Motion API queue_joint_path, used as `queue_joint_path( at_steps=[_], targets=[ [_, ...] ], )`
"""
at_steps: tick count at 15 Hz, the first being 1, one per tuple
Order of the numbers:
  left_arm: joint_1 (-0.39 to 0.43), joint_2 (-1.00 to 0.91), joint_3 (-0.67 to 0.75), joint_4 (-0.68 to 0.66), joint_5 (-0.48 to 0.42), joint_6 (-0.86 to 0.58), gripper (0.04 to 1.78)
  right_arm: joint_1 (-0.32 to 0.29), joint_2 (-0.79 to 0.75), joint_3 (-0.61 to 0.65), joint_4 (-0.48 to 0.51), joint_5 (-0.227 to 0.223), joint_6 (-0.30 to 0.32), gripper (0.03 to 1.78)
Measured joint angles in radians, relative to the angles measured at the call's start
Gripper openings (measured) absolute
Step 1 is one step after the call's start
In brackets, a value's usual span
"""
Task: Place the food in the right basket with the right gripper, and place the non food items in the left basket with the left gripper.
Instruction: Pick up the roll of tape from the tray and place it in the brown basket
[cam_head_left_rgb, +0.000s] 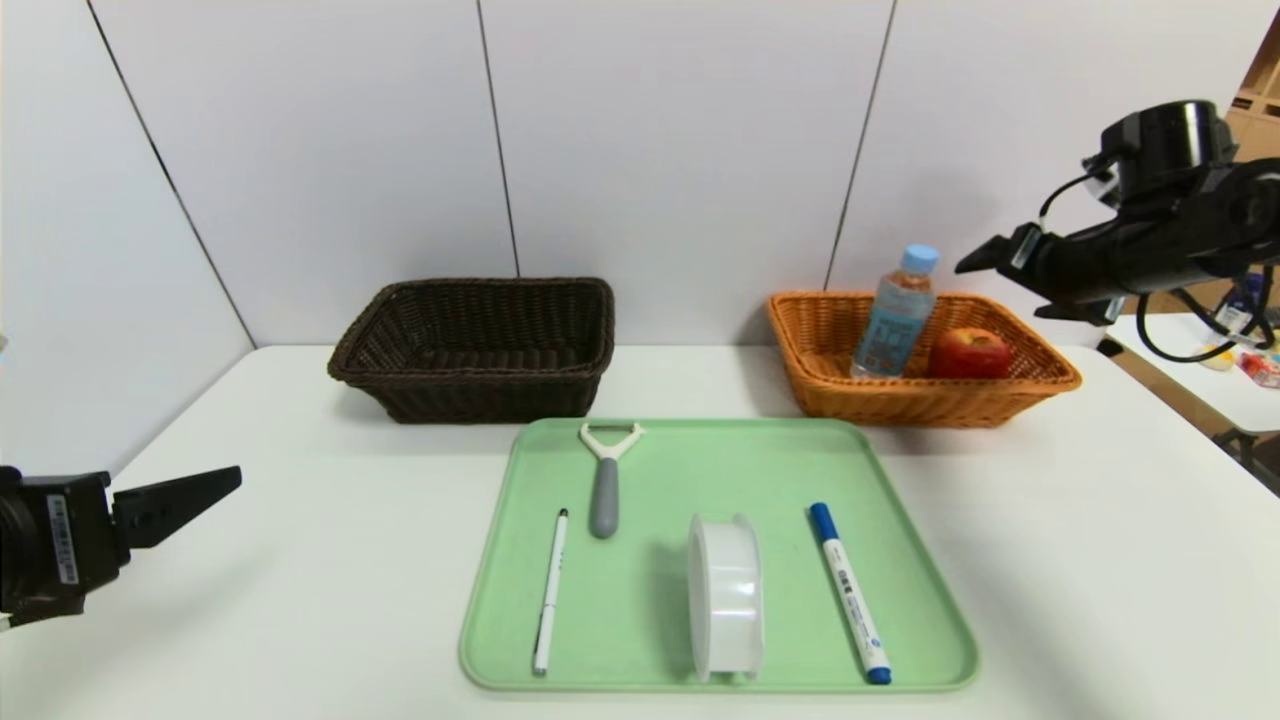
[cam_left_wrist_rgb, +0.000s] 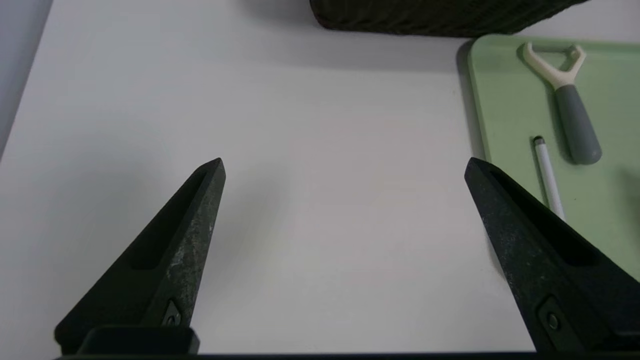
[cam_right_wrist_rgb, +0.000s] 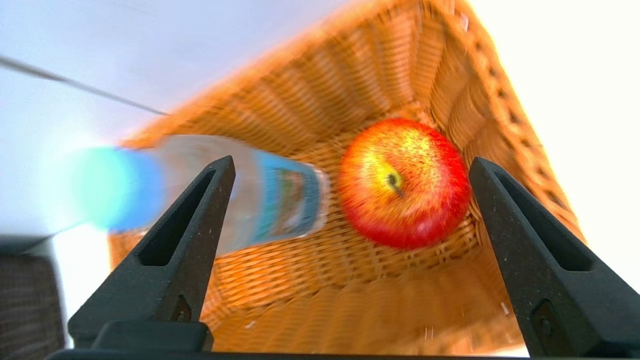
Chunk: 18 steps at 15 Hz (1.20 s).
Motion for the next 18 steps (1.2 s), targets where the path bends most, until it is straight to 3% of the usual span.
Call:
queue_joint_path(
  at_steps=[2, 5, 8, 12, 15, 18],
  targets=[
    [-0.044, 0.018, -0.091, 0.037, 0.003, -0.006, 1.69, 0.012, -0.098, 0.003, 0.053, -0.009, -0.041, 1.64],
    [-0.142, 0.079, -0.265, 0.148, 0.014, -0.028, 1.69, 0.035, -0.267, 0.013, 0.218, -0.007, -0.190, 1.66],
    [-0.294, 0.165, -0.469, 0.306, 0.089, -0.072, 1.69, 0.058, -0.427, 0.066, 0.326, 0.035, -0.285, 1.68],
    [-0.533, 0.380, -0.844, 0.551, 0.223, -0.211, 1.69, 0.070, -0.580, 0.201, 0.344, 0.049, -0.310, 1.69],
    [-0.693, 0.598, -1.064, 0.708, 0.283, -0.356, 1.69, 0.117, -0.678, 0.330, 0.338, 0.063, -0.348, 1.69],
    [-0.828, 0.783, -1.252, 0.808, 0.344, -0.460, 1.69, 0.153, -0.727, 0.438, 0.217, 0.121, -0.365, 1.69]
  ],
)
